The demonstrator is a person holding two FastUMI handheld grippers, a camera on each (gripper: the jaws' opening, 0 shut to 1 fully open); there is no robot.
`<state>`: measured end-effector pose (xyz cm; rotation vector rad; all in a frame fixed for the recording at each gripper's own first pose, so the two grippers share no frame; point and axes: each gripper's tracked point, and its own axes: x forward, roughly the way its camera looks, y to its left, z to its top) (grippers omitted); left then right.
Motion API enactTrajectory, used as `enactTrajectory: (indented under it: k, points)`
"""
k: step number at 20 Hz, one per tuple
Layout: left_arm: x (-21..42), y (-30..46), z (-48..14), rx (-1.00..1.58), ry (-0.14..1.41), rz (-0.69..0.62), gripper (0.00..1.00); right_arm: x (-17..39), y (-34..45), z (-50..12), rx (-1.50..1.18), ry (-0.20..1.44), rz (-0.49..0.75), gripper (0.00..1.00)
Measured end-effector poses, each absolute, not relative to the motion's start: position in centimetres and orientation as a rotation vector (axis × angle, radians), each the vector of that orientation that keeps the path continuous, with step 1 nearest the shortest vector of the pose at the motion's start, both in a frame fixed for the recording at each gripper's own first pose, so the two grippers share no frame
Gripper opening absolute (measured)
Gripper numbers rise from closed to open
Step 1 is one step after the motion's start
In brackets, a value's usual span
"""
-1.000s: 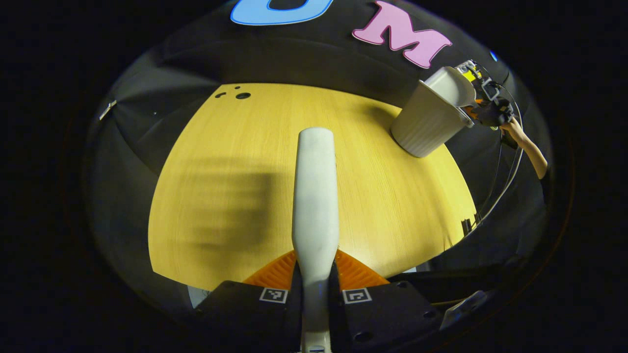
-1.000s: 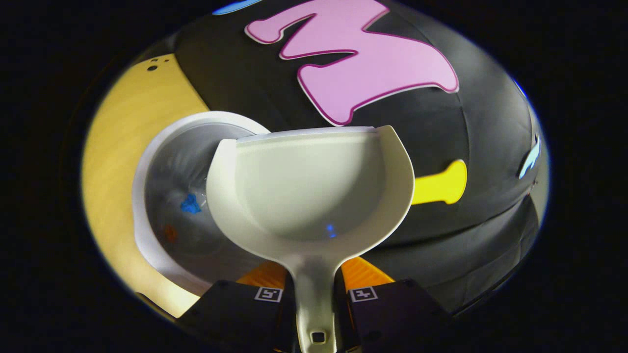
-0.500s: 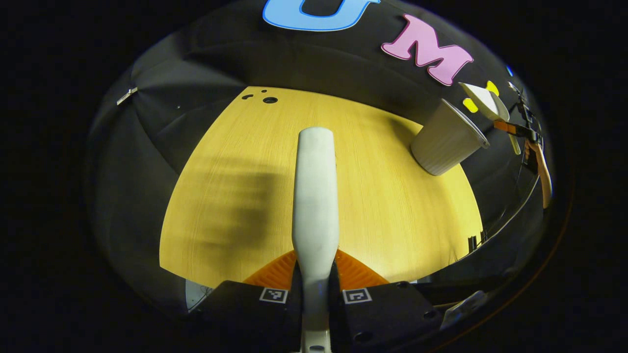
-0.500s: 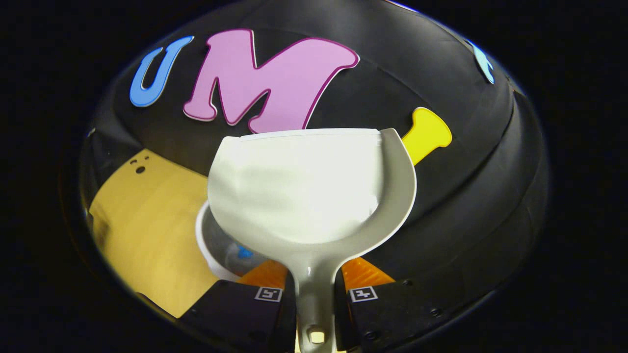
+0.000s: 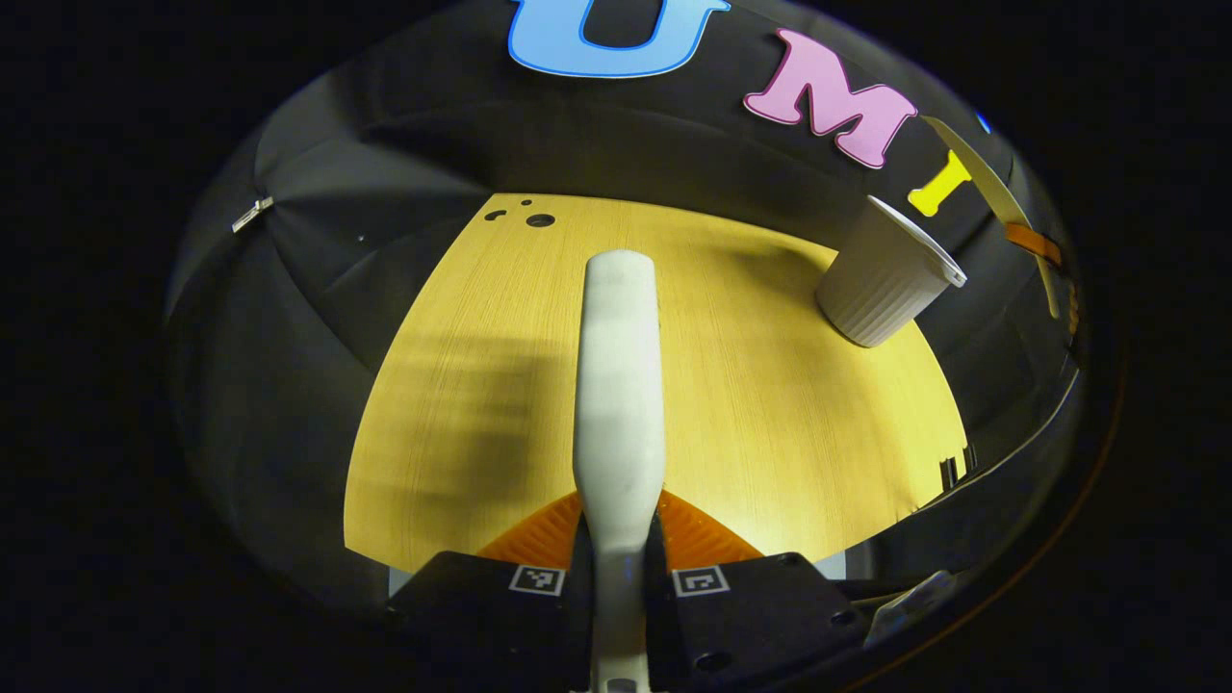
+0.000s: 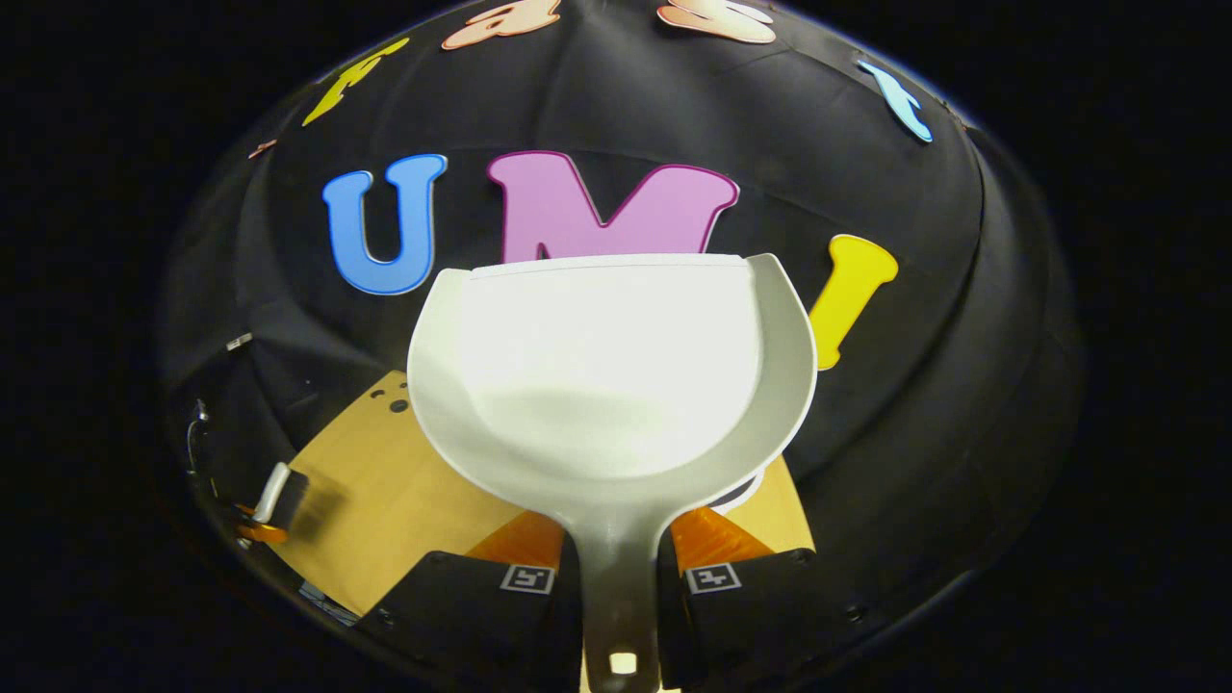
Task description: Pick up the small broom and dustpan from the desktop, sweep the trash into the dustpan with the broom, and then empty the trash into the garbage bin.
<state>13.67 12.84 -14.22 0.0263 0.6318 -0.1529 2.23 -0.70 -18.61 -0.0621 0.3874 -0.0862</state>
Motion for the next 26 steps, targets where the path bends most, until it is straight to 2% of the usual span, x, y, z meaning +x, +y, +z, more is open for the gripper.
enactTrajectory:
  k: [1, 4, 7, 9, 10, 11, 17, 18, 20, 25, 26]
  points:
    - [13.6, 12.7, -14.2, 0.03, 0.624, -0.152, 0.26, 2.3, -0.5, -18.8, -0.054, 0.4, -0.069, 0.31]
    - [14.1, 12.8, -14.3, 0.053, 0.602, -0.152, 0.26, 2.6, -0.7, -20.7, -0.035, 0.455, -0.027, 0.38]
    - [14.5, 12.1, -15.4, 0.057, 0.606, -0.165, 0.27, 1.9, -1.0, -22.2, 0.013, 0.541, 0.0, 0.31]
    - [14.7, 11.7, -16.4, 0.059, 0.62, -0.175, 0.25, 1.5, -1.4, -22.9, -0.017, 0.584, 0.015, 0.35]
    - [14.9, 11.4, -16.9, 0.062, 0.626, -0.176, 0.27, 1.4, -1.6, -23.2, -0.036, 0.599, 0.024, 0.31]
    - [15.2, 11.3, -17.2, 0.065, 0.631, -0.176, 0.27, 1.2, -1.5, -23.9, -0.046, 0.619, 0.038, 0.35]
    - [17.3, 10.4, -19.0, 0.114, 0.651, -0.147, 0.27, 1.7, 0.3, -34.1, 0.012, 0.776, 0.106, 0.34]
    - [17.5, 10.5, -19.4, 0.111, 0.653, -0.134, 0.27, 1.6, 0.6, -35.5, 0.023, 0.798, 0.104, 0.31]
    - [17.7, 9.9, -20.1, 0.104, 0.647, -0.099, 0.27, 1.6, 0.4, -38.5, 0.044, 0.848, 0.103, 0.34]
    - [20.6, 9.2, -23.0, 0.135, 0.712, -0.08, 0.26, 2.9, 0.2, -44.7, 0.061, 0.955, 0.093, 0.34]
    - [21.0, 8.7, -23.7, 0.145, 0.724, -0.077, 0.27, 2.8, 0.1, -45.8, 0.076, 0.98, 0.092, 0.39]
